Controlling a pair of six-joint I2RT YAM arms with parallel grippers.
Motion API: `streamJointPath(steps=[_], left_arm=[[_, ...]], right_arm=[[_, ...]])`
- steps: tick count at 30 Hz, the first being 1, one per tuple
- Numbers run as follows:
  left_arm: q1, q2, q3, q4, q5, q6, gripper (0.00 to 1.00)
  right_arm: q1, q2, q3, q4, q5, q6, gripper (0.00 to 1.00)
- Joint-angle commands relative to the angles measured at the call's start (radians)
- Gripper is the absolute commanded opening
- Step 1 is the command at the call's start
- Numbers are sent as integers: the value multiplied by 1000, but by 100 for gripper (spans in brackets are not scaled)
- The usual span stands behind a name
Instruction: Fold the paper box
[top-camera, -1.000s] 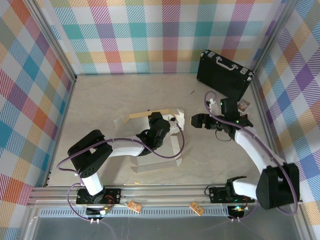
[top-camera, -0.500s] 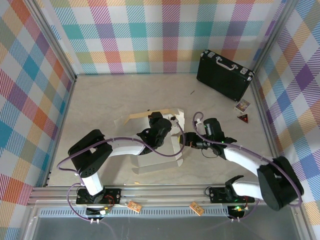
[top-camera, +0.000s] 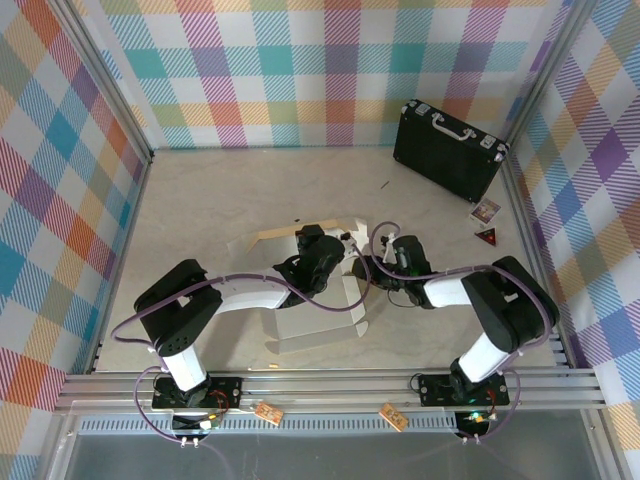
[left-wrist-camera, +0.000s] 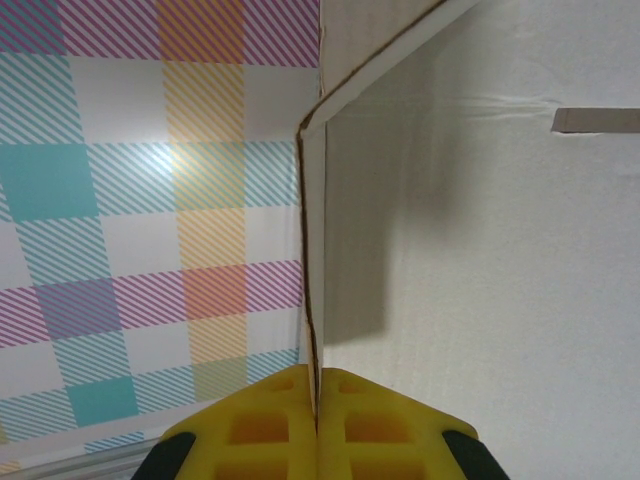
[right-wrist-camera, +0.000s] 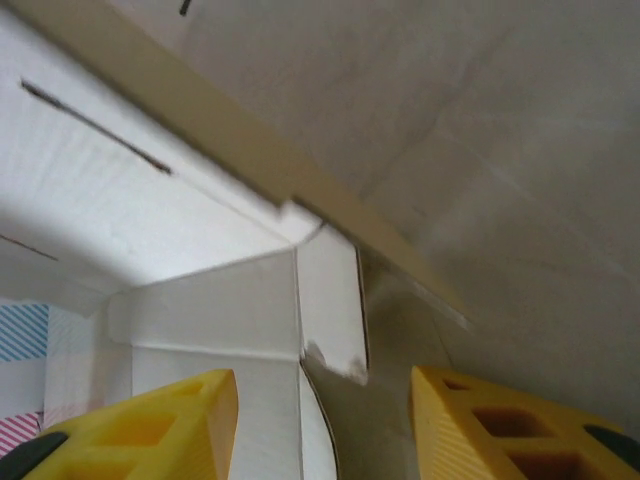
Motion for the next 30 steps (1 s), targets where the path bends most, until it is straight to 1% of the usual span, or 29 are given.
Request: streamJointPath(steps=[1, 3, 6, 10, 14, 15, 18, 22, 28, 29, 30], left_arm=[[-11, -24, 16, -49, 8, -31, 0], [-11, -22, 17, -50, 8, -32, 0], [-11, -17, 16, -50, 5, -35, 0], [-11, -13, 18, -50, 4, -37, 0], [-11, -15, 20, -53, 3, -40, 0], [-11, -15, 21, -55, 2, -43, 0], [-11, -16, 18, -59, 2, -45, 0], [-12, -22, 18, -58, 6, -49, 0], [-13, -30, 36, -103, 18, -103, 0], [-13, -23, 36, -103, 16, -102, 0], [-18, -10, 41, -111, 10, -95, 0]], right_arm=[[8, 65, 46, 138, -6, 36, 48], [9, 101, 66, 198, -73, 68, 43], [21, 101, 75, 268, -114, 91, 41], [27, 85, 56, 384, -144, 65, 39], [27, 147, 95, 414, -245, 72, 37], [25, 173, 101, 423, -258, 76, 36], [22, 204, 63, 500, -238, 86, 35], [13, 205, 71, 452, -253, 65, 36], [12, 193, 94, 373, -274, 45, 36], [11, 169, 94, 330, -271, 28, 36], [6, 130, 102, 244, -267, -7, 36]])
